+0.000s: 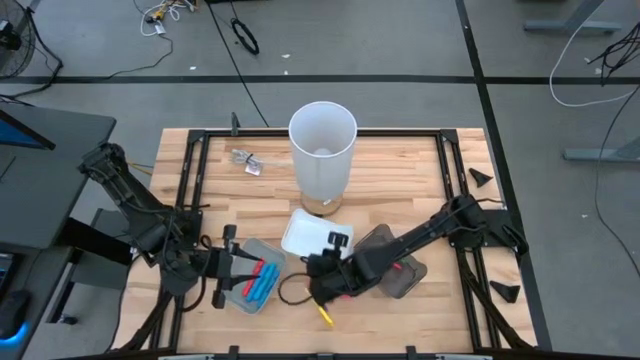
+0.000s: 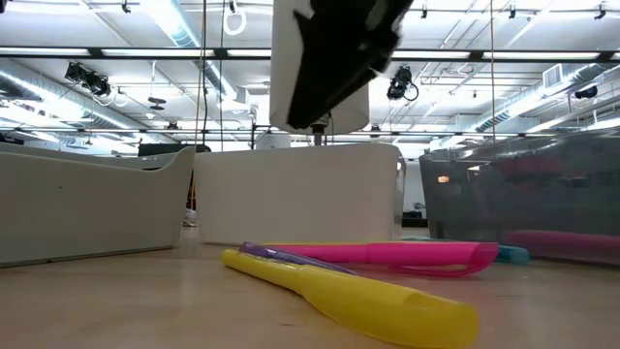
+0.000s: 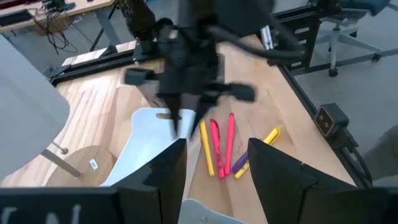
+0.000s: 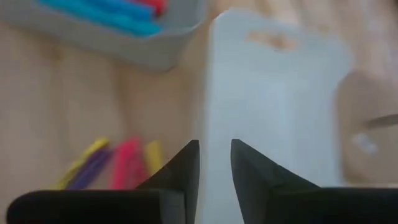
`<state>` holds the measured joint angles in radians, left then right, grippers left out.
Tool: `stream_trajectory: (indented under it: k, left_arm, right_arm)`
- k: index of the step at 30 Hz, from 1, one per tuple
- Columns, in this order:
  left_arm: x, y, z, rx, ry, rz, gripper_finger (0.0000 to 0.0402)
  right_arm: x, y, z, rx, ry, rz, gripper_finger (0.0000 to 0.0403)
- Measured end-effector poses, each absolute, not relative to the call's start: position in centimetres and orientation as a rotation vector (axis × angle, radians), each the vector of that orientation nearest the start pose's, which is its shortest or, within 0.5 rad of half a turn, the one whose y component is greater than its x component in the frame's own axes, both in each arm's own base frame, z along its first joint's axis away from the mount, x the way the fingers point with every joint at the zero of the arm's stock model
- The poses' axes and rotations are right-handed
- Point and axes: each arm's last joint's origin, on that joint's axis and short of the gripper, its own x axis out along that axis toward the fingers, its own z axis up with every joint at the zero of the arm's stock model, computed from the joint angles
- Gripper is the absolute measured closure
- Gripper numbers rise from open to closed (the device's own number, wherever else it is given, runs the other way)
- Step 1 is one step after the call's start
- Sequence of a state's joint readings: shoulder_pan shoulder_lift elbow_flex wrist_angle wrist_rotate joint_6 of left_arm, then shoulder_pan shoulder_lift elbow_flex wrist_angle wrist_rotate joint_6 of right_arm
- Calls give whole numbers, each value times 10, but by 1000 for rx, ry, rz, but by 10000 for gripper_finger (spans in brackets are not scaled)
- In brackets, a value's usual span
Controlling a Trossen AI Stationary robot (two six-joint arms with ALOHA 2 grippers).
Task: Pick & Place Markers
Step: Adjust the white bin, then put the bottom pink marker pen in the white bin
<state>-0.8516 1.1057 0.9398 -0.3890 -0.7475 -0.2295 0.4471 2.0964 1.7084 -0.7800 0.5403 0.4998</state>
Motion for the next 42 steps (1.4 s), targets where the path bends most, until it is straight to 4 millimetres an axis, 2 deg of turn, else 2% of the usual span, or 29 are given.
stream_trajectory:
  k: [10,17,25,36,42]
  left_arm:
    - [174,-152,312,64,400,-39,225]
    - [178,-148,313,26,395,-12,225]
    - [181,-145,313,31,395,2,225]
    - [181,-145,313,25,396,2,225]
    - [181,-145,313,24,396,3,225]
  right_arm:
    - [374,227,207,26,1046,-157,308]
    - [358,246,204,161,1168,-81,308]
    - [348,236,200,194,1279,-216,300]
    - [353,225,200,124,1271,-238,228]
    - [354,223,201,85,1232,-269,234]
